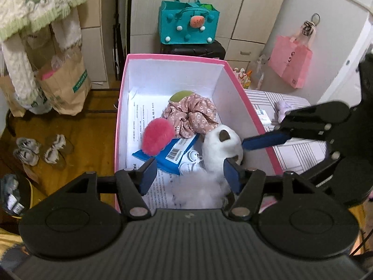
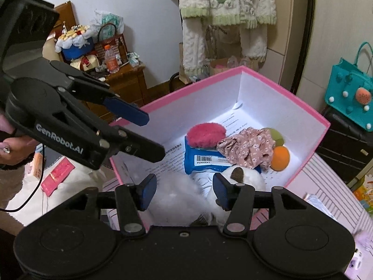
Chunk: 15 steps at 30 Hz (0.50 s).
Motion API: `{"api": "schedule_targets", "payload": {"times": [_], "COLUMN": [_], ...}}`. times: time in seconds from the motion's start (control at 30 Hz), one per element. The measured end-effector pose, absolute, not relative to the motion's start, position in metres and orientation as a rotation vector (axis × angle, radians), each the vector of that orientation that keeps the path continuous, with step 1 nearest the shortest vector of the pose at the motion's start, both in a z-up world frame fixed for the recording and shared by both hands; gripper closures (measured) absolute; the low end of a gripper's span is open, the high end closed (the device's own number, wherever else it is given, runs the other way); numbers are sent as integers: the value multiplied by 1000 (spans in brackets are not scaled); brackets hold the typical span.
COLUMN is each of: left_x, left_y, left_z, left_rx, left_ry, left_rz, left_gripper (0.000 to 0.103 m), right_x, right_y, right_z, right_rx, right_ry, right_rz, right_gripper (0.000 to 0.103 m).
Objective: Organize soft objects
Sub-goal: 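Open both tools to drop the bath puff into the box, then move both tools back toward the lavender plush and white packet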
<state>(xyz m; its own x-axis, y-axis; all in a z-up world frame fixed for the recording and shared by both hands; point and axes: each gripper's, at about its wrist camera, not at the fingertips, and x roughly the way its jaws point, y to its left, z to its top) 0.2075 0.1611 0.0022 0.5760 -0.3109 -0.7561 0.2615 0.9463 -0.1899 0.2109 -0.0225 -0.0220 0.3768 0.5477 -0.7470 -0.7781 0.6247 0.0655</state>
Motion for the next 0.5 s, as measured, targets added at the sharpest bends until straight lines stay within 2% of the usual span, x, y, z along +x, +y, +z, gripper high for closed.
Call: {"api": "schedule_targets", "payload": {"times": [0.27, 0.5], "left_x": [176, 151], "left_y": [147, 133], "left_z": [27, 42], "left_rx": [43, 93], "left_ry": [857, 838], "left_rz": [-337, -368], "left_gripper": [34, 33], "right_x": [175, 141], "right_y": [-51, -79], "right_z": [10, 27], "right_rx": [-333, -352], "right_ry": [748, 712], "right_rz": [827, 791], "right_gripper": [41, 40]}}
